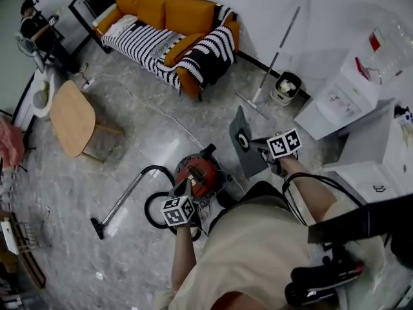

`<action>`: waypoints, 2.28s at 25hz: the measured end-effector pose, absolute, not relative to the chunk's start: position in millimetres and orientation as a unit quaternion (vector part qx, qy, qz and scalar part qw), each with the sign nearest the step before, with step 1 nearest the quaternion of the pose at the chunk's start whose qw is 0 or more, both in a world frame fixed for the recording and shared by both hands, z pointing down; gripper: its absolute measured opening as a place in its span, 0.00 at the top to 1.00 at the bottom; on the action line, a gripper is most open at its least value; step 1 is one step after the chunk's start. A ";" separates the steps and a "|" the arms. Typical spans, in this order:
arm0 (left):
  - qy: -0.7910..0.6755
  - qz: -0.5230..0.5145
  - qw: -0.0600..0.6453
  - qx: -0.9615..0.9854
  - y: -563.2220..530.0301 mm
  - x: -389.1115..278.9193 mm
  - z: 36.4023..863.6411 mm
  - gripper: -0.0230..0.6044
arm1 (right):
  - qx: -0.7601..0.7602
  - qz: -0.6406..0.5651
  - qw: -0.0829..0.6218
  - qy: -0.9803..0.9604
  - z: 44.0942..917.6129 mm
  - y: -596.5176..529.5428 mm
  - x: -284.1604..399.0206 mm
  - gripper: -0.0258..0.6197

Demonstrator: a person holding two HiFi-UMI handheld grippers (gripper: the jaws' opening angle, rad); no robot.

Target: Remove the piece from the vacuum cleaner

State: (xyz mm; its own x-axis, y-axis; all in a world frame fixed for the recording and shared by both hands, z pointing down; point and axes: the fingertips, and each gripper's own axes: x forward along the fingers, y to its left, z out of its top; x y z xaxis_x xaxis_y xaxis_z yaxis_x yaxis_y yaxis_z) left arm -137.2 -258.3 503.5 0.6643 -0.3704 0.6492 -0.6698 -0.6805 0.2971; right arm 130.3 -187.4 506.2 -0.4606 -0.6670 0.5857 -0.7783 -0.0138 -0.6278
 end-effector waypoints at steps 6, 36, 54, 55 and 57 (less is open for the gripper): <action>-0.311 0.299 0.247 0.868 -229.7 -101.5 488.9 0.96 | 0.483 0.498 0.039 -0.719 509.6 -160.6 148.6 0.91; -0.391 0.288 0.243 0.840 -89.8 -3.8 451.4 0.96 | 0.330 0.506 0.037 -0.796 491.4 -80.8 197.1 0.91; -0.397 0.198 0.244 0.863 -31.4 -187.4 408.9 0.96 | 0.354 0.434 0.085 -0.824 435.2 -44.0 14.8 0.91; -0.391 0.195 0.245 0.865 -23.0 -199.0 409.9 0.96 | 0.358 0.427 0.089 -0.826 432.7 -35.5 1.4 0.91; -0.377 0.190 0.251 0.871 -13.7 -208.5 411.4 0.96 | 0.364 0.412 0.097 -0.830 425.8 -23.6 -17.0 0.91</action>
